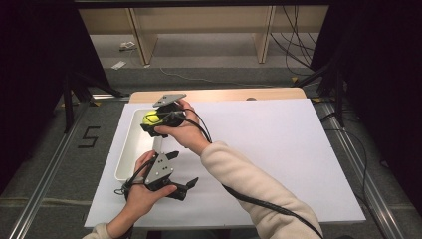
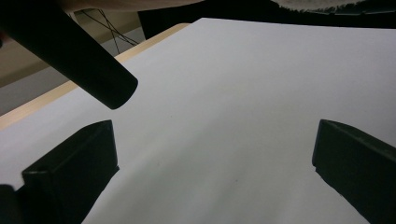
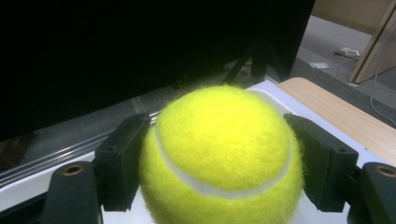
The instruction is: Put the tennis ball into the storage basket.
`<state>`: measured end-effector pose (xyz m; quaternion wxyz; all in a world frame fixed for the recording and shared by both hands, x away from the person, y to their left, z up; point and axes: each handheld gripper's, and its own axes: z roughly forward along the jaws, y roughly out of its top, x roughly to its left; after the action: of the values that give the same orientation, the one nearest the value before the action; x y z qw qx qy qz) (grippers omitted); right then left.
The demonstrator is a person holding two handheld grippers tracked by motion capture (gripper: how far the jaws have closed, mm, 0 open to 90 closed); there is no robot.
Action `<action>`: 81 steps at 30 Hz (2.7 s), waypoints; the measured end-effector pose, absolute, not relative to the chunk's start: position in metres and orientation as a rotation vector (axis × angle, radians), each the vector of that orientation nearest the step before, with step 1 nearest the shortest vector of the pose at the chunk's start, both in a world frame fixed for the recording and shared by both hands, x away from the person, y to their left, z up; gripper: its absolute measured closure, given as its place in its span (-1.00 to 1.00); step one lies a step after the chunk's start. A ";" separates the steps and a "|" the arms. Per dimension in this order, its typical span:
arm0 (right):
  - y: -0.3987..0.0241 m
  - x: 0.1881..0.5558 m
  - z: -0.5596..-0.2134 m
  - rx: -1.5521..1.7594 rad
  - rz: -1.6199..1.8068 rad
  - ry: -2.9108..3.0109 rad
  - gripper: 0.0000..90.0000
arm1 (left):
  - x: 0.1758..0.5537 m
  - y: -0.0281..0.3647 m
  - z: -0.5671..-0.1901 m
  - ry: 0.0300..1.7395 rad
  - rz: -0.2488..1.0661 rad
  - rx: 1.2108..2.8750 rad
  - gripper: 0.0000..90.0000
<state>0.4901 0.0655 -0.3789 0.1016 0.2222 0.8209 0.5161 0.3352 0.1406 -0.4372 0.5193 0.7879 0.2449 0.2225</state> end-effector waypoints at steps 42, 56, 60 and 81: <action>0.088 0.492 -0.382 0.615 1.527 2.479 -0.41 | 0.335 0.140 -0.438 0.588 0.527 1.895 -1.00; 0.093 0.495 -0.389 0.619 1.508 2.495 -0.41 | 0.334 0.139 -0.439 0.579 0.530 1.903 -1.00; 0.095 0.496 -0.390 0.624 1.507 2.497 -0.41 | 0.334 0.139 -0.439 0.576 0.530 1.905 -1.00; 0.106 0.499 -0.394 0.616 1.486 2.526 -0.41 | 0.334 0.139 -0.439 0.575 0.523 1.909 -1.00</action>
<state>0.4990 0.1057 -0.3938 0.0731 0.2051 0.8412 0.4949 0.3344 0.1387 -0.4393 0.5142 0.7944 0.2392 0.2175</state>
